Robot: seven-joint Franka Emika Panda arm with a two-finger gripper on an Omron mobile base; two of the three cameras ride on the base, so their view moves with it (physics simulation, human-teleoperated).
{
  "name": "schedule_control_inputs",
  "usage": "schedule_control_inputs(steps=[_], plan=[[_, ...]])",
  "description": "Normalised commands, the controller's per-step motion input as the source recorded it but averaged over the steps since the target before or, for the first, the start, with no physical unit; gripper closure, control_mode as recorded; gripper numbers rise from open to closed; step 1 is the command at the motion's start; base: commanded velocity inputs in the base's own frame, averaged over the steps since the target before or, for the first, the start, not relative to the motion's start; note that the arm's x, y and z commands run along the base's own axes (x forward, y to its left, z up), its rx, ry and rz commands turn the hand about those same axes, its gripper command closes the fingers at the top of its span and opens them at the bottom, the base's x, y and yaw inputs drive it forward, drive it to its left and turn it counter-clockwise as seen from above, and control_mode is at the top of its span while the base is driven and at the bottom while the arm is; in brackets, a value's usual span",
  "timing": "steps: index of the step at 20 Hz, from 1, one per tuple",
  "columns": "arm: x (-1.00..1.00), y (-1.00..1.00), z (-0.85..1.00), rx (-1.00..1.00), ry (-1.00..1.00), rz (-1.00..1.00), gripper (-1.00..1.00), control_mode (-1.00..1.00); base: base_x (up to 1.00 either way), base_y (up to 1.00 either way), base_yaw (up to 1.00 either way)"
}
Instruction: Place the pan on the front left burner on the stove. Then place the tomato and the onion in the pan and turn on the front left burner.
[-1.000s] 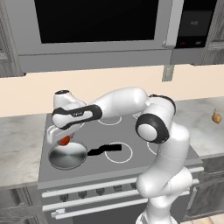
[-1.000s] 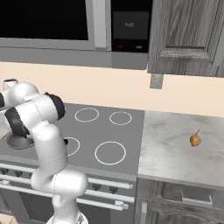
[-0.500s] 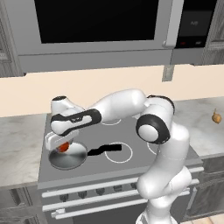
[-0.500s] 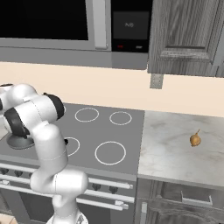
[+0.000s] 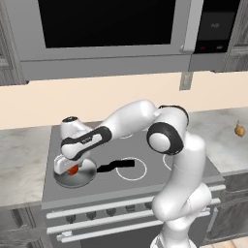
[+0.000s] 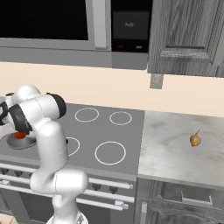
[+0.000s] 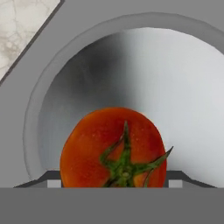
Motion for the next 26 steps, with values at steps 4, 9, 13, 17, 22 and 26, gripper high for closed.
schedule_control_inputs(steps=[4,9,13,17,22,26], plan=[[0.22,0.00,-0.27,0.00,0.00,0.00,1.00,-1.00,0.00,0.00,0.00],[0.14,0.00,-0.17,0.00,0.00,0.00,1.00,-1.00,0.00,0.00,0.00],[0.00,0.00,0.00,0.00,0.00,0.00,-1.00,-1.00,0.00,0.00,0.00],[0.00,0.00,0.00,0.00,0.00,0.00,-1.00,-1.00,0.00,0.00,0.00],[0.00,0.00,0.00,0.00,0.00,0.00,-1.00,-1.00,0.00,0.00,0.00],[0.00,0.00,0.06,0.00,0.00,0.00,-1.00,-1.00,0.00,0.00,0.00]])
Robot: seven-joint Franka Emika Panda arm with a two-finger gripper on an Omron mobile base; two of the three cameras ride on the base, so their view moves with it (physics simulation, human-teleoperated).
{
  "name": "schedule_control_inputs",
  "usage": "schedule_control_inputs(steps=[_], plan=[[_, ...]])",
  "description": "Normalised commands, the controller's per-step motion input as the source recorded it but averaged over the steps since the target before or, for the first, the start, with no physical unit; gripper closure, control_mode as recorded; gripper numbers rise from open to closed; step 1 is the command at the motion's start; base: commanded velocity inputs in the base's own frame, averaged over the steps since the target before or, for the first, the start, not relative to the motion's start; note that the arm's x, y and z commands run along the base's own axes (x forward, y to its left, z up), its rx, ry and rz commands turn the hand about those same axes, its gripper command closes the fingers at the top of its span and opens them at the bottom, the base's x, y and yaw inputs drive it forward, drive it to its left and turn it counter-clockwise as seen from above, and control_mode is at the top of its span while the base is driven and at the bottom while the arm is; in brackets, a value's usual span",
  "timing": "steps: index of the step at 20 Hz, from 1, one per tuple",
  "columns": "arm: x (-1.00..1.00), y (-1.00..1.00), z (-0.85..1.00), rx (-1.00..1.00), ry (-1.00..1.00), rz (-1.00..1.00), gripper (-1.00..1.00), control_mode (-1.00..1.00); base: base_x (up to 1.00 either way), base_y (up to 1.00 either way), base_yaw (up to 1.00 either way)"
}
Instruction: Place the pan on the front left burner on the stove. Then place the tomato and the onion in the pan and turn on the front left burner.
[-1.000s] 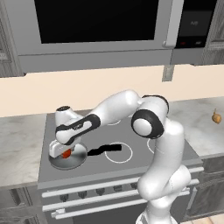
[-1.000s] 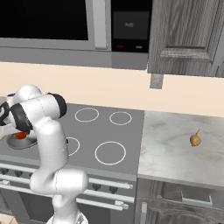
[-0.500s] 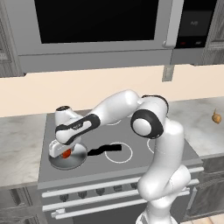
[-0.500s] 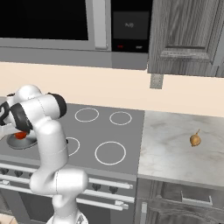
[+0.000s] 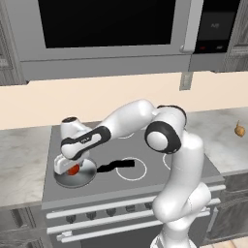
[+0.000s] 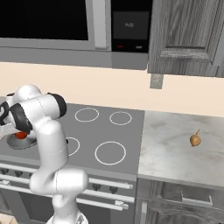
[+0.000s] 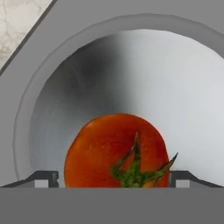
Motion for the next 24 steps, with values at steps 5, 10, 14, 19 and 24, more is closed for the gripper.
schedule_control_inputs(steps=[5,10,14,19,24], plan=[[-0.01,0.00,0.42,0.00,0.00,0.00,-1.00,-1.00,0.00,0.00,0.00],[0.00,-0.10,0.47,0.00,0.00,0.00,-1.00,-1.00,0.00,0.00,0.00],[0.00,-0.66,0.16,0.00,0.03,-0.03,-1.00,-1.00,0.00,0.00,0.00],[0.00,-0.92,0.04,0.00,0.08,-0.07,-1.00,-1.00,0.00,0.00,0.00],[0.00,-0.90,0.06,0.00,0.06,-0.07,-1.00,-1.00,0.00,0.00,0.00]])
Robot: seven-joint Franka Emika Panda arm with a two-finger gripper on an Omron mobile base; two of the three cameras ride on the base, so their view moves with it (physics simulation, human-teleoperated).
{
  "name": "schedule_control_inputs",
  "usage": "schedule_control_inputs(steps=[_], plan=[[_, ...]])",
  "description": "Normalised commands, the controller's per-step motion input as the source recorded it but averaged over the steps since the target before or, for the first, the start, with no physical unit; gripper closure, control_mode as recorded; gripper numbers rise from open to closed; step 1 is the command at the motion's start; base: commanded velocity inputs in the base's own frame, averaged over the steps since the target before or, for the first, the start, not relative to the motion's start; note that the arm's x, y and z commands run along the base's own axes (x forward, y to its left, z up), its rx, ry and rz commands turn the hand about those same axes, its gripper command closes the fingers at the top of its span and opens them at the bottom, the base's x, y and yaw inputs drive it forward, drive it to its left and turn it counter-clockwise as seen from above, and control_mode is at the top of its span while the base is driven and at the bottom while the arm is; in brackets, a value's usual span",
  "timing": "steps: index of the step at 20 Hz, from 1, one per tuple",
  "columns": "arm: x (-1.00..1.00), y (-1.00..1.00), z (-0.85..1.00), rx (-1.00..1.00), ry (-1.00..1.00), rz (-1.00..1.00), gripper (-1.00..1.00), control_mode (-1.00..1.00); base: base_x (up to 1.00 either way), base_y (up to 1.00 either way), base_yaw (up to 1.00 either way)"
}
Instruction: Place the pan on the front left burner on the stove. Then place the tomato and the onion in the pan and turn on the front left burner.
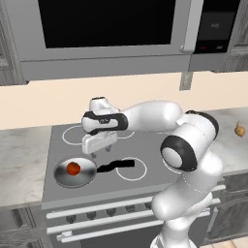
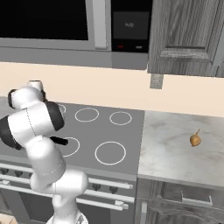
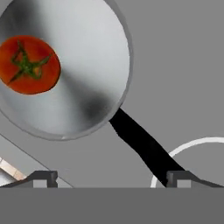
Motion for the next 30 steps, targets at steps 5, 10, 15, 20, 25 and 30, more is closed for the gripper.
schedule_control_inputs(steps=[5,10,15,20,25,30], plan=[[0.00,-0.86,0.11,0.00,0.04,-0.07,-1.00,-1.00,0.00,0.00,0.00],[0.00,-0.90,0.07,0.00,0.03,-0.09,-1.00,-1.00,0.00,0.00,0.00],[0.00,-0.92,0.02,0.00,0.01,-0.11,-1.00,-1.00,0.00,0.00,0.00],[0.00,-0.91,0.00,0.00,0.00,-0.11,-1.00,-1.00,0.00,0.00,0.00],[0.00,-0.86,0.14,0.00,-0.01,-0.09,-1.00,-1.00,0.00,0.00,0.00],[0.00,-0.81,0.13,0.00,-0.07,-0.05,-1.00,-1.00,0.00,0.00,0.00]])
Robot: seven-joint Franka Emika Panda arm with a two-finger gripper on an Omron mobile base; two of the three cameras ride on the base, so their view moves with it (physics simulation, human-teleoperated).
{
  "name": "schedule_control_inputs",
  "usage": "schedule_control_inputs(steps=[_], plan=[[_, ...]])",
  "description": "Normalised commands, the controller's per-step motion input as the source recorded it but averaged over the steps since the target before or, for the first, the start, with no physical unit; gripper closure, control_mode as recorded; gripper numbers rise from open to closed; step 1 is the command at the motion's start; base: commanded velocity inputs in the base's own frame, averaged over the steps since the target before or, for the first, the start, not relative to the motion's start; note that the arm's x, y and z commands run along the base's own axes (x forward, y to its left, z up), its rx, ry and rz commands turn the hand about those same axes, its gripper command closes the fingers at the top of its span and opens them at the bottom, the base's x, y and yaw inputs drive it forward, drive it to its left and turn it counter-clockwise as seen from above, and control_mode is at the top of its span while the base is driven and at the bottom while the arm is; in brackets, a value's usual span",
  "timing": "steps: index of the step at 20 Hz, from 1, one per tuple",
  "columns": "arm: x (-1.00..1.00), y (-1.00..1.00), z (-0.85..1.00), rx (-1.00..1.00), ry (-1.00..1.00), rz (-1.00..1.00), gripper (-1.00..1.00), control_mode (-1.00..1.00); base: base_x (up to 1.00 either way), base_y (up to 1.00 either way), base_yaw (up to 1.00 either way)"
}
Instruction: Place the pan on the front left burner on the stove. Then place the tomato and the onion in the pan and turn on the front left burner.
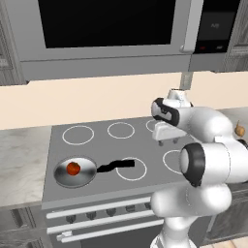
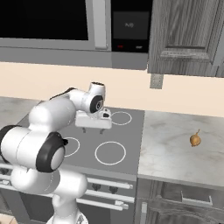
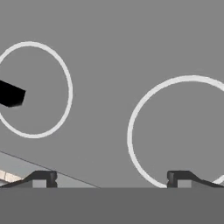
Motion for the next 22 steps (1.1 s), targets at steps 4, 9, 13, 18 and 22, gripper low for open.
schedule_control_inputs(steps=[4,9,13,18,22], plan=[[0.00,-0.81,0.02,0.00,-0.09,-0.04,-1.00,-1.00,0.00,0.00,0.00],[0.00,-0.79,0.00,0.00,-0.11,-0.04,-1.00,-1.00,0.00,0.00,0.00],[0.00,-0.77,-0.04,0.00,-0.12,-0.04,-1.00,-1.00,0.00,0.00,0.00],[0.00,-0.73,-0.01,0.00,-0.06,-0.05,-1.00,-1.00,0.00,0.00,0.00],[0.00,-0.68,0.04,-0.01,-0.02,-0.06,-1.00,-1.00,0.00,0.00,0.00]])
